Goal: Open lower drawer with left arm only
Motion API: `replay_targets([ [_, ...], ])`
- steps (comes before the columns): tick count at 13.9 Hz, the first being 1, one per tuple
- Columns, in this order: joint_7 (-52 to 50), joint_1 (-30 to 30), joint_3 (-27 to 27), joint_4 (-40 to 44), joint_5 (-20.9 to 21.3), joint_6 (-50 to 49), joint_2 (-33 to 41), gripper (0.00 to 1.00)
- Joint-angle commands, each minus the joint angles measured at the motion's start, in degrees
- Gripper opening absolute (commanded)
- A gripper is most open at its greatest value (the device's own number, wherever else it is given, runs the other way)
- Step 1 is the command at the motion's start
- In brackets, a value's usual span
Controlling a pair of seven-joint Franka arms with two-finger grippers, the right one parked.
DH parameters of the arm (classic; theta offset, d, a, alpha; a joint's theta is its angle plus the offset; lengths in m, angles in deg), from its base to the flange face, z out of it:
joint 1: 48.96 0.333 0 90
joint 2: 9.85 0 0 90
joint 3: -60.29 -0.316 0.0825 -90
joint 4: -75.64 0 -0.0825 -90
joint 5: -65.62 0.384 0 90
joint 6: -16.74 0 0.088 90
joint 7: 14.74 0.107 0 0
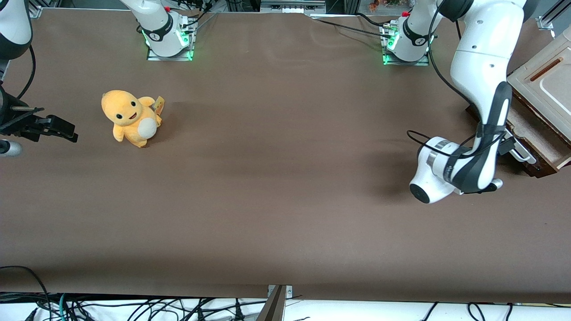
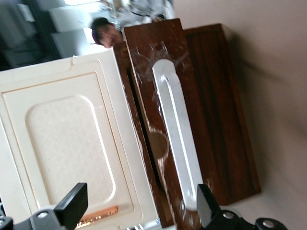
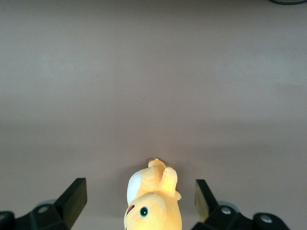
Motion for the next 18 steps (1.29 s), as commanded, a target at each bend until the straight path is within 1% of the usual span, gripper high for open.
replay_targets([
  [1, 7.8, -1.4, -0.2, 4.8, -5.9, -2.0, 2.0, 1.0],
  [4, 8.6, -2.9, 2.2, 5.6, -13.3, -2.0, 5.3, 1.0],
  [6, 9.7, -2.0, 4.3, 9.4, -18.5, -1.9, 6.2, 1.0],
  [9, 14.5, -1.9, 4.5, 14.6, -27.3, -1.5, 7.8, 1.0],
  [10, 16.4, -1.1, 4.5, 16.4, -31.1, -1.4, 8.0, 1.0],
  [12, 17.1, 3.8, 4.4, 18.2, -42.5, 0.7, 9.6, 1.0],
  [13, 17.6, 4.8, 4.4, 18.1, -45.0, 1.9, 11.0, 1.0],
  [14, 19.3, 4.9, 4.2, 17.4, -45.8, 2.2, 12.4, 1.0],
  [15, 21.8, 4.7, 4.1, 16.3, -45.8, 4.5, 14.9, 1.0],
  [16, 24.6, 4.9, 4.1, 13.4, -46.4, 8.4, 17.9, 1.0],
  [18, 31.2, 5.3, 2.9, 5.9, -54.2, 15.7, 24.6, 1.0],
])
